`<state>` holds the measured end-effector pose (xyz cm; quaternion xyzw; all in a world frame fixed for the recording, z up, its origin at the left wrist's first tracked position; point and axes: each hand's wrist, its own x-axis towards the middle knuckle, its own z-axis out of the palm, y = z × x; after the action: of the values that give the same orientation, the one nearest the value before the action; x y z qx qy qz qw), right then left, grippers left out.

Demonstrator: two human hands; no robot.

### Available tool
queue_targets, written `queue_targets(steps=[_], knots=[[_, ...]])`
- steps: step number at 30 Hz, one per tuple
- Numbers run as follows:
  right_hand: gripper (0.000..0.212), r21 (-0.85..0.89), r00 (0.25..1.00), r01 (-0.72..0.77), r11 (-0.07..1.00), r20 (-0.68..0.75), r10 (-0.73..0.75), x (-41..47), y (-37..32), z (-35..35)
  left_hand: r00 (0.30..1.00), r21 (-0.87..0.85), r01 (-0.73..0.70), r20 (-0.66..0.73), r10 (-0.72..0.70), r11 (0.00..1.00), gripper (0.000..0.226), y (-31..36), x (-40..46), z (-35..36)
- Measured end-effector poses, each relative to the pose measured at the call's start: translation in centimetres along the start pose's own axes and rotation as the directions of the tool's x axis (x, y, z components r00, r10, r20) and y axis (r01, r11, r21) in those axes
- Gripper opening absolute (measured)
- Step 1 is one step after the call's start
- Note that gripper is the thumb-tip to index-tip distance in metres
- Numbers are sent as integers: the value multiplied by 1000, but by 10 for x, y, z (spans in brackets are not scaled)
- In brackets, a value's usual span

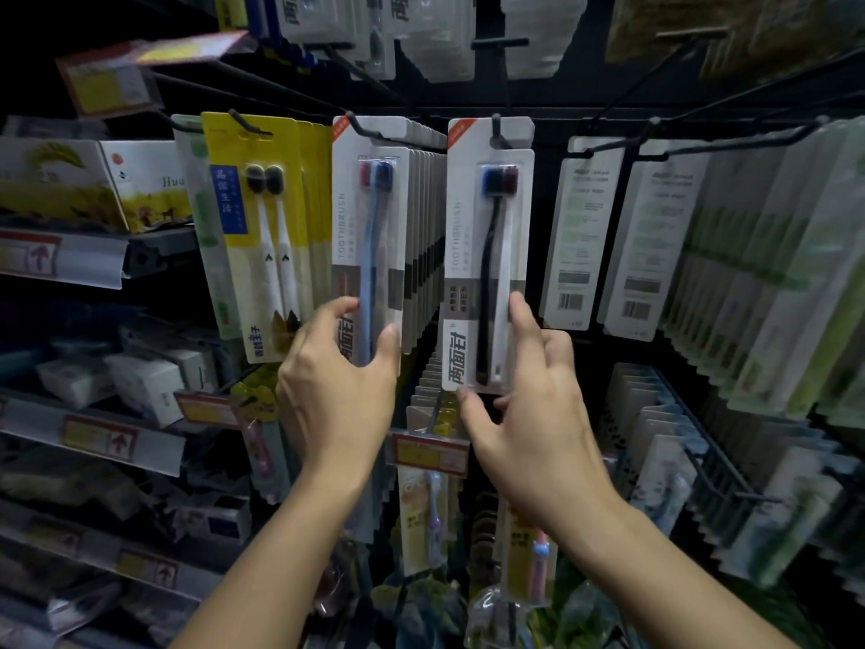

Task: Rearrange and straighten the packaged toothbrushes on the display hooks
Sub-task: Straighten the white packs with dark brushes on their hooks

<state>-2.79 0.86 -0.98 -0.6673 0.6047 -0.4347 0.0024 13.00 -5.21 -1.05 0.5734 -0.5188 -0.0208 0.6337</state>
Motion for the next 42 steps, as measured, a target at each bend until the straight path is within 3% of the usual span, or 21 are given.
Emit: queue_targets(steps=[10, 26, 42], knots=[[104, -49, 999, -7, 999, 47, 9, 3, 0, -1, 1000, 54, 11, 17, -12, 999, 46, 2, 3, 14], [91, -128, 998, -23, 992, 51, 30, 1, 5, -5, 996, 74, 54, 70, -59, 996, 41, 0, -8, 10], [77, -125, 998, -6, 992, 67, 14, -5, 12, -16, 988, -38, -81, 128, 85, 996, 27, 22, -29, 7]])
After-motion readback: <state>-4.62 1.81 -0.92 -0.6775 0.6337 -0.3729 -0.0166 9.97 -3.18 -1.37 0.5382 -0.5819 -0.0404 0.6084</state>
